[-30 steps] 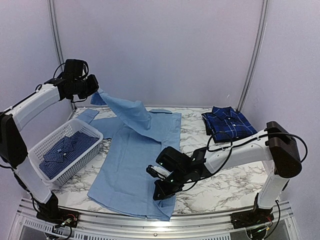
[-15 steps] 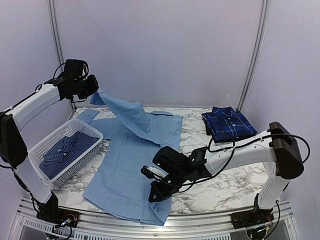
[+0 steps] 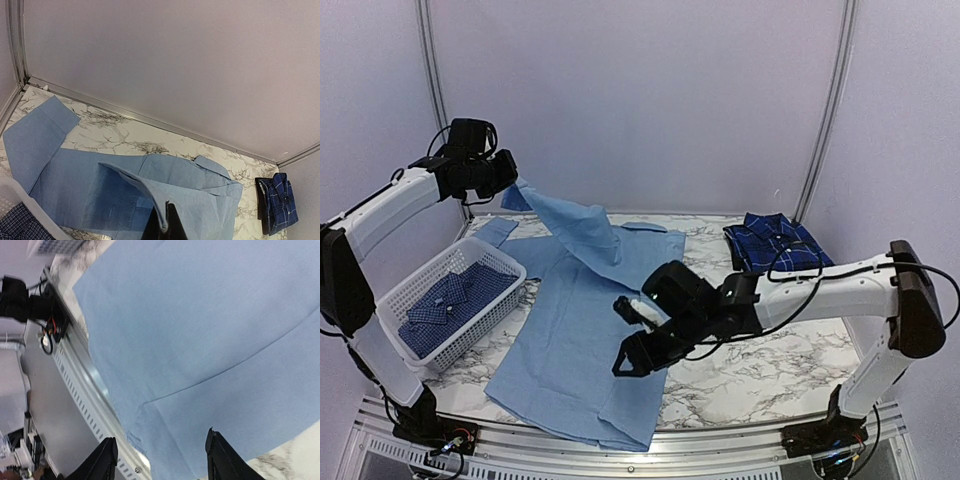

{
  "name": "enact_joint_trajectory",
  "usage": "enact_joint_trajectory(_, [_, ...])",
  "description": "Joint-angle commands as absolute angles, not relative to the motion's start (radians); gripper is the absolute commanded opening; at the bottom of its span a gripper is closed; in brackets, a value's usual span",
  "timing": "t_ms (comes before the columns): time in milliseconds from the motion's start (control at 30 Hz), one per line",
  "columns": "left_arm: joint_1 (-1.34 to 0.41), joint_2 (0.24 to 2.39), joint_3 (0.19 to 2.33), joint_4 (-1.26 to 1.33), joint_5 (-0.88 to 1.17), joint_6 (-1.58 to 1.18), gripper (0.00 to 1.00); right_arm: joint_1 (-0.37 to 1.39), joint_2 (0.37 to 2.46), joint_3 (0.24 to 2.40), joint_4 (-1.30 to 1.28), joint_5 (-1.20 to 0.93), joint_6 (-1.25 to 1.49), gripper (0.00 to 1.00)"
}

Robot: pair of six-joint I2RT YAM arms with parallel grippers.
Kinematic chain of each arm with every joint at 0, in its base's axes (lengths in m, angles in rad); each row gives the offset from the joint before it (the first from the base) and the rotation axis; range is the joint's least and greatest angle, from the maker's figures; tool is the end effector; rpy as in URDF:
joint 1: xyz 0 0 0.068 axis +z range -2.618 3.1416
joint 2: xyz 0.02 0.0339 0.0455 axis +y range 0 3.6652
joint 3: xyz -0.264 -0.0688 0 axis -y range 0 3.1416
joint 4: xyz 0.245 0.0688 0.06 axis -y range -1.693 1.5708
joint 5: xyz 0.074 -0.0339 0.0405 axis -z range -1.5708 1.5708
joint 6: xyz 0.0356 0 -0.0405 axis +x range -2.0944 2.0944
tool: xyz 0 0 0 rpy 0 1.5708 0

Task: Fold and stack the long sleeve shirts
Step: Fold the flattened shirt at the center of the board, then fold the sleeve of the 1/3-folded shirt.

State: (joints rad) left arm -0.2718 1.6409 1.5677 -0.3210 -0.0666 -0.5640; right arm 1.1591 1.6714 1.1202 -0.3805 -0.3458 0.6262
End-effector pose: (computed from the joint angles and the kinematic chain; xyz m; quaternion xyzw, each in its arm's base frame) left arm 0.3747 -0.1020 0.3767 -0.1393 0.8199 -0.1998 0.5181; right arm 0.1293 0.3263 0.2127 -0.2984 0.8880 0.3434 0.0669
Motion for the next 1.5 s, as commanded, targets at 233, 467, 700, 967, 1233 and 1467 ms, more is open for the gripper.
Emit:
enact_joint_trajectory(233, [-0.266, 1.623, 1.585, -0.333, -0.024, -0.557, 0.00, 0.740, 1.557, 1.137, -0.229, -0.160, 0.591, 0.39])
enact_joint_trajectory(467, [-0.267, 1.602, 1.562, -0.330, -0.003, -0.544, 0.00, 0.543, 1.769, 1.311, -0.105, -0.193, 0.548, 0.20])
enact_joint_trajectory(700, [-0.267, 1.578, 1.541, -0.324, -0.005, -0.526, 0.00, 0.464, 2.056, 1.561, -0.086, -0.260, 0.541, 0.14])
enact_joint_trajectory(967, [-0.267, 1.483, 1.508, -0.321, -0.048, -0.499, 0.00, 0.438, 2.308, 1.801, -0.123, -0.315, 0.557, 0.14])
enact_joint_trajectory(1233, [-0.277, 1.434, 1.352, -0.231, 0.124, -0.500, 0.00, 0.410, 2.461, 1.876, -0.033, -0.405, 0.667, 0.14])
enact_joint_trajectory(1467, [-0.362, 1.479, 1.320, -0.184, 0.277, -0.437, 0.00, 0.401, 2.540, 1.882, 0.050, -0.428, 0.731, 0.13])
